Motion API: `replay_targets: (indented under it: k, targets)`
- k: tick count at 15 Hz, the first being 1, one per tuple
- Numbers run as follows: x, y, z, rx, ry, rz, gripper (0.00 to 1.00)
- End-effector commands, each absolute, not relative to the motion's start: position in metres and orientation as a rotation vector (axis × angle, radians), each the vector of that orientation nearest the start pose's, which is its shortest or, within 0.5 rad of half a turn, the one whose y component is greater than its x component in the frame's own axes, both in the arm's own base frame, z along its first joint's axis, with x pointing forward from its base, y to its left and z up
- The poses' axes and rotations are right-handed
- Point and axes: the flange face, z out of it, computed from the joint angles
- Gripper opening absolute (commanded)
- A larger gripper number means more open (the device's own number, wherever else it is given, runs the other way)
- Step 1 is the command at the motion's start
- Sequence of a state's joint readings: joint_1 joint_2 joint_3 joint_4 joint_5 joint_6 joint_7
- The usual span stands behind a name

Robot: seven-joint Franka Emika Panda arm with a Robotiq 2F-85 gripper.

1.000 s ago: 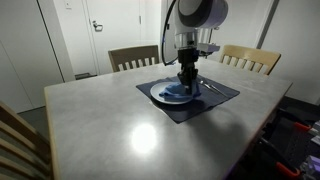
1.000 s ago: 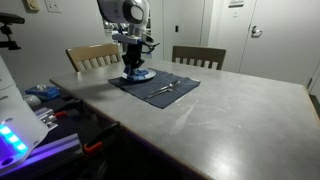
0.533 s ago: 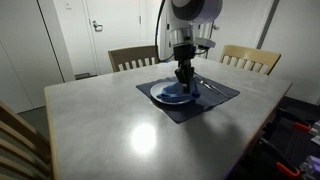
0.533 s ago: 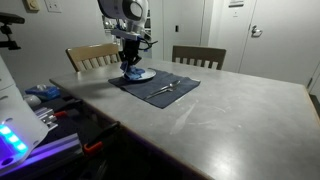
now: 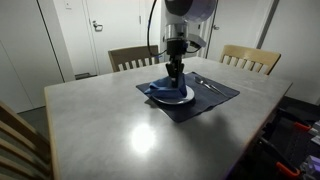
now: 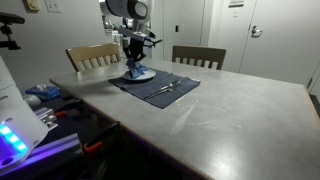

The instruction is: Pick up the blue towel from the table and wipe the white plate.

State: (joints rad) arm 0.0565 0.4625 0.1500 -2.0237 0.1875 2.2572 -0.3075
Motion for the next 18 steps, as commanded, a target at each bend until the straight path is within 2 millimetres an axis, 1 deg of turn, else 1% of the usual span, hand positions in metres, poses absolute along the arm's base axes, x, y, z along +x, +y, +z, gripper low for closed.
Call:
replay_targets:
  k: [1,4,6,11,13,15,18]
  targets:
    - [0.593,0.115,0.192,-2.85,-0.467,0.201,0.02]
    - [0.606,0.107,0.185,-2.893,-0.372,0.103,0.02]
    - [0.609,0.098,0.183,-2.923,-0.321,0.061,0.02]
    - [0.605,0.077,0.18,-3.006,-0.173,0.017,0.02]
    - [0.601,0.069,0.177,-3.056,-0.109,0.048,0.02]
    - [0.595,0.064,0.174,-3.101,-0.031,0.151,0.02]
    - [0.581,0.067,0.172,-3.122,-0.006,0.353,0.02]
